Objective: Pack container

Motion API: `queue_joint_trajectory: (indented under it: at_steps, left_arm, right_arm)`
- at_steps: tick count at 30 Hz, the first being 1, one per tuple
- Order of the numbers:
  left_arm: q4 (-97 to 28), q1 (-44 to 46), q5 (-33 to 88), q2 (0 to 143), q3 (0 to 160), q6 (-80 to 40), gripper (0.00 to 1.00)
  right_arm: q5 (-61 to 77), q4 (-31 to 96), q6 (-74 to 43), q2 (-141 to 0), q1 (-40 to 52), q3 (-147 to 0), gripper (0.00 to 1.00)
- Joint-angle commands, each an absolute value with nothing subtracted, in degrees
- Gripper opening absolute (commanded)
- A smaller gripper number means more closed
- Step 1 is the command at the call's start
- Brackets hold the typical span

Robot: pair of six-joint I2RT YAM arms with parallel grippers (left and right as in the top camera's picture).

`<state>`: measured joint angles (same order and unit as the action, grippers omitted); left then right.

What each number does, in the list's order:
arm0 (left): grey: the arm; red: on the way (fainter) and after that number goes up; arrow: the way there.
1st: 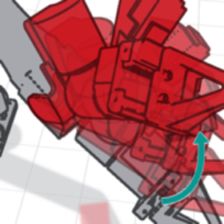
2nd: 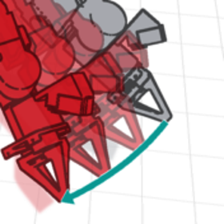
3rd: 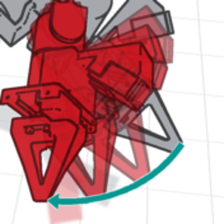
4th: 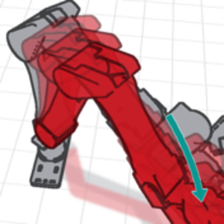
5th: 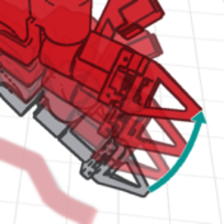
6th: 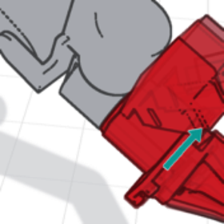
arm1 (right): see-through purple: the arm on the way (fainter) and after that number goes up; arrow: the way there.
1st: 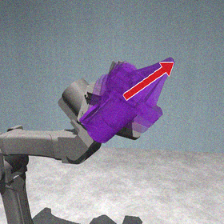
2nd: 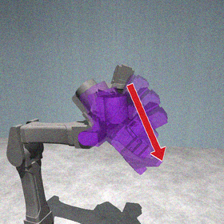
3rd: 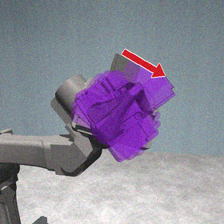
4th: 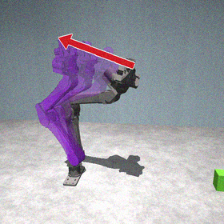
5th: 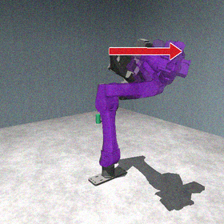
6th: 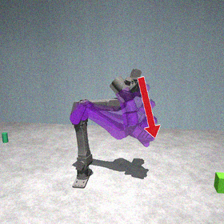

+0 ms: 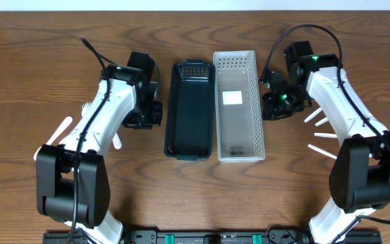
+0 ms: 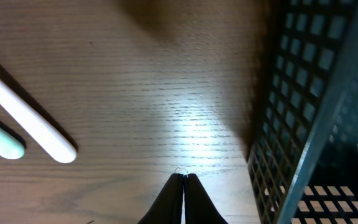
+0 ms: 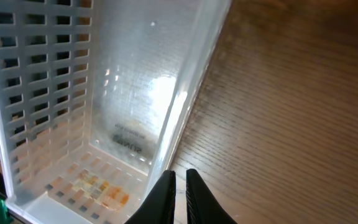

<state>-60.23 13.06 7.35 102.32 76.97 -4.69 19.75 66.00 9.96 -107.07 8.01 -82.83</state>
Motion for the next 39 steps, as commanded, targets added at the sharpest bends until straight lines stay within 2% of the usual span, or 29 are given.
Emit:
queue_joint_trajectory:
  at_steps: [1,12,31,34,36,37,39]
  left_arm:
    - [-60.95,14.48,7.55,102.76,77.73,-4.84,0.06]
    - [-61.01,18.87,7.55,102.76,77.73,-4.82,0.06]
    - [-61.21,18.98,12.38,102.67,77.76,-4.19,0.06]
    - [-61.21,18.33,8.29,102.04,78.00,-4.23,0.05]
    - [-61.45,17.45,3.86,100.95,78.78,-4.23,0.06]
    - [-61.69,16.88,2.02,100.22,79.37,-4.23,0.09]
    - [-62.52,15.59,-0.32,98.63,80.82,-4.23,0.39]
  right_arm:
    - [21.28,66.00,11.27,-107.18,8.71,-83.61,0.10]
    - [21.26,66.04,11.25,-107.18,8.71,-83.61,0.09]
    - [21.23,65.32,11.25,-107.18,8.71,-83.61,0.10]
    - [21.23,65.21,11.27,-107.18,8.71,-83.61,0.18]
    - [21.21,64.88,11.25,-107.18,8.69,-83.61,0.29]
    - [21.21,64.66,11.25,-107.18,8.64,-83.61,0.36]
    - [21.19,64.10,11.25,-107.18,8.64,-83.61,0.38]
